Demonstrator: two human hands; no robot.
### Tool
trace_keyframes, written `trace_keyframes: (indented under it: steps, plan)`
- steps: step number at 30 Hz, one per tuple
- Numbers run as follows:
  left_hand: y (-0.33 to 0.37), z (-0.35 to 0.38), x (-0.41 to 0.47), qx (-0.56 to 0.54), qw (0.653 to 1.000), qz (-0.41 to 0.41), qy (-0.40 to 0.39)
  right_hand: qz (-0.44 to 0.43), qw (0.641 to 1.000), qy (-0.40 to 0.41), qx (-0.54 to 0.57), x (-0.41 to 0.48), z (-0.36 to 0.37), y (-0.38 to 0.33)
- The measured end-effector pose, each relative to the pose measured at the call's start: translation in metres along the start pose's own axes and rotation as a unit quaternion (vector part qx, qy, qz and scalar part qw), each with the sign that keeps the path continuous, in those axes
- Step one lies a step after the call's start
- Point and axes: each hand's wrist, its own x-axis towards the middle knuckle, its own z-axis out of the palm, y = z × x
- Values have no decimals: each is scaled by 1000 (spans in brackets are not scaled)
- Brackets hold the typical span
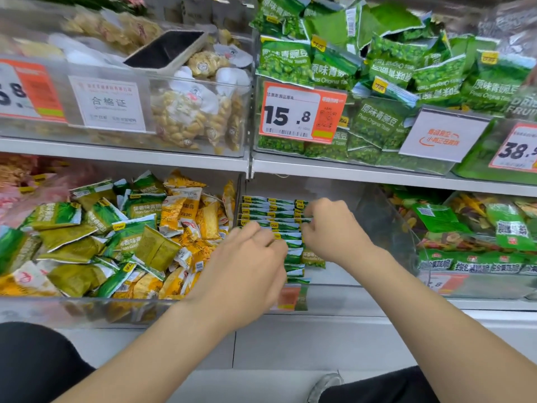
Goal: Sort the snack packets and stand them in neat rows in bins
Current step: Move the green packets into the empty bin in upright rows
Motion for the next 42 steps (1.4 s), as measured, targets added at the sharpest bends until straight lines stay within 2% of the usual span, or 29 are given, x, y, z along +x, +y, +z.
trace_keyframes:
  steps: [3,6,8,10,14,18,22,25,28,32,36,39,42]
  plan:
    - [-23,-23,-12,8,996,-73,55,-104,987,21,119,-20,-10,-43]
    - [-55,-35,-27,7,978,-207,36,-178,971,-8,159,-36,-9,-90]
    - [-79,-38,-38,20,960,-279,-18,-217,964,-16,154,-37,4,-114]
    - [-97,-43,-46,63,945,-315,-65,-243,961,-16,131,-32,20,-135]
    - [-116,-54,-52,128,922,-364,-36,-271,958,-15,89,-21,41,-171]
    - [-142,-64,-53,132,907,-398,-25,-264,954,-50,130,-12,60,-191]
    - [-167,-67,-61,133,880,-442,-109,-272,961,-1,50,-4,71,-202]
    - [-175,-61,-67,132,871,-449,-153,-283,959,-31,-3,-1,72,-207]
    - [-178,-55,-71,159,868,-444,-154,-295,955,-38,-15,0,71,-209]
    - [-183,-54,-75,189,876,-426,-128,-299,952,-52,43,-2,62,-209]
    - [-179,-59,-73,173,881,-431,-86,-271,944,-88,166,-7,60,-202]
    - [-173,-65,-71,145,884,-439,-65,-224,945,-66,228,-6,53,-196]
    - [-171,-71,-72,108,901,-418,-36,-203,939,-46,273,-7,41,-188]
